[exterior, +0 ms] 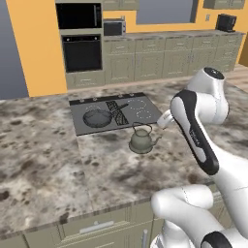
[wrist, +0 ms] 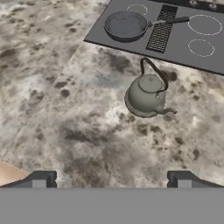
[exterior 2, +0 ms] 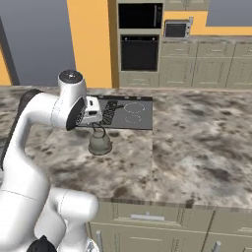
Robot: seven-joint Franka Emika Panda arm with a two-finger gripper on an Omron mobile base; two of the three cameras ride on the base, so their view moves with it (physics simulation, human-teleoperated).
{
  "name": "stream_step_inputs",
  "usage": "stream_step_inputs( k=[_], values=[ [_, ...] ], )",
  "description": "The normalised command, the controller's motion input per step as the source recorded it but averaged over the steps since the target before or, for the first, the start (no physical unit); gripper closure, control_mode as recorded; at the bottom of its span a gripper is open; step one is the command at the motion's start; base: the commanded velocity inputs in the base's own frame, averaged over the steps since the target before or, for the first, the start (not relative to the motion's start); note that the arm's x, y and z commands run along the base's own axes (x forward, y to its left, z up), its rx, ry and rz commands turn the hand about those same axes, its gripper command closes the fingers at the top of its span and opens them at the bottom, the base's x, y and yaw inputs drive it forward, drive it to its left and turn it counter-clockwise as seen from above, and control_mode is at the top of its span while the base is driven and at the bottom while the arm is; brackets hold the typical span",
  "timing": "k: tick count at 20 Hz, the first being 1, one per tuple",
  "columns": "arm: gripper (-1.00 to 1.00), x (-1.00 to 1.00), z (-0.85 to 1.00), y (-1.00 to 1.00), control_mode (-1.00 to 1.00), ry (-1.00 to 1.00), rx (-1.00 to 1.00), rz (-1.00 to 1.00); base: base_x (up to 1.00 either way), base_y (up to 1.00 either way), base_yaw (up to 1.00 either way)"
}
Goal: Pick the kettle from the counter and place it on a stove burner. Then turn the burner on.
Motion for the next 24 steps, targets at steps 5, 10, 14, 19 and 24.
stream_step_inputs(
  k=[5,10,14,19,24],
  values=[
    [-1.0,0.46,-0.39,0.0,-1.0,0.1,-0.05,0.23,0.0,0.0,0.0],
    [-1.0,0.48,0.0,-0.02,-1.0,0.06,0.0,0.04,0.0,0.0,0.0],
    [-1.0,0.6,-0.02,-0.02,-1.0,0.02,0.0,0.0,0.0,0.0,0.0],
    [-1.0,0.79,-0.19,0.0,-1.0,0.05,-0.01,0.0,0.0,0.0,0.0],
    [-1.0,0.69,-0.35,0.0,-1.0,0.01,-0.04,0.0,0.0,0.0,0.0]
  ],
)
